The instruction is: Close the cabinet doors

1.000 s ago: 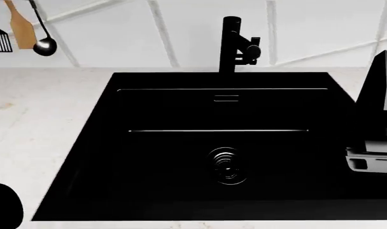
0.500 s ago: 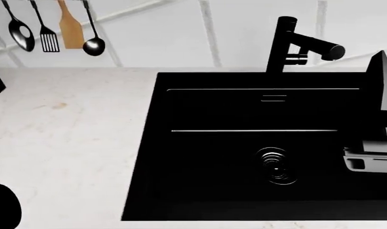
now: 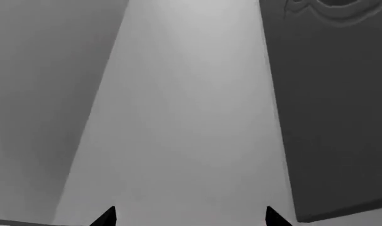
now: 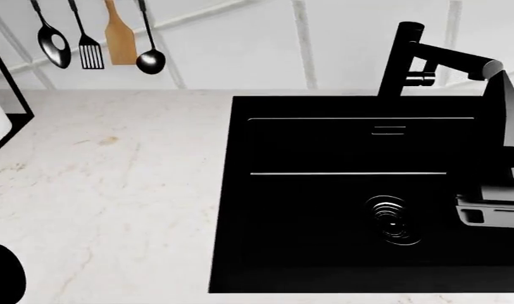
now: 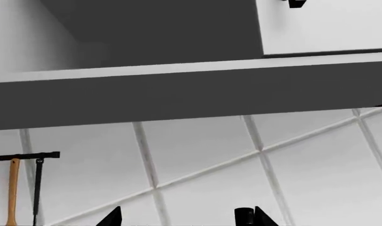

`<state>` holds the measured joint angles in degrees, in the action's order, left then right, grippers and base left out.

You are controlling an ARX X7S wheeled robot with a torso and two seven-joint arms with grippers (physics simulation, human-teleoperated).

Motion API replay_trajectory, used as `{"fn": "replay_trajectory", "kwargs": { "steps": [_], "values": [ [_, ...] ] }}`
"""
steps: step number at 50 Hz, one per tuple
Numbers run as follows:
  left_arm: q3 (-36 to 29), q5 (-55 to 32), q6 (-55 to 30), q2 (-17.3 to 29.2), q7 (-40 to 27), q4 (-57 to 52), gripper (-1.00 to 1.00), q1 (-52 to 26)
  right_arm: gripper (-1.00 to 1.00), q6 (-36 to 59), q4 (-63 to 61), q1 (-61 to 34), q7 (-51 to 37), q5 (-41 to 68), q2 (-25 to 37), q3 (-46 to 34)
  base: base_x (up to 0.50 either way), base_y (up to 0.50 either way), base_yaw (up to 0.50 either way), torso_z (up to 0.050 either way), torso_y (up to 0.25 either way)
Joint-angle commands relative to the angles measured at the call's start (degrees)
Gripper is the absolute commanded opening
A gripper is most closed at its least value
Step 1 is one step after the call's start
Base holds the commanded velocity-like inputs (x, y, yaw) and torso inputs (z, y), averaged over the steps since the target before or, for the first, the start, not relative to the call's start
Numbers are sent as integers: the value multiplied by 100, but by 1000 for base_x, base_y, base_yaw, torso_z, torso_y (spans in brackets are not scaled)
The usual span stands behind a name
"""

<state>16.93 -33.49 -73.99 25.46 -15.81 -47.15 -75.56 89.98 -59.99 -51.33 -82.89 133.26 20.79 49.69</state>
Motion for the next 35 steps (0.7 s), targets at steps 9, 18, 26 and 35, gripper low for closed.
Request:
{"fn": "replay_trajectory", "kwargs": {
  "steps": [9, 18, 26, 35],
  "values": [
    [73, -17, -92, 86, -124, 452, 100, -736, 100, 1, 0, 117, 234, -130, -42, 155, 0, 0, 0, 0, 0],
    [-3, -17, -234, 163, -236, 736, 100, -1439, 100, 0, 1, 93, 174, -64, -65, 157, 0, 0, 0, 0, 0],
    [-342, 170, 16, 219, -282, 1137, 100, -1743, 100, -1, 1, 61, -26, 180, -51, 196, 0, 0, 0, 0, 0],
    [-886, 551, 639, 212, -261, 1903, 100, -1849, 100, 0, 1, 84, 7, 154, -54, 216, 0, 0, 0, 0, 0]
  ]
}}
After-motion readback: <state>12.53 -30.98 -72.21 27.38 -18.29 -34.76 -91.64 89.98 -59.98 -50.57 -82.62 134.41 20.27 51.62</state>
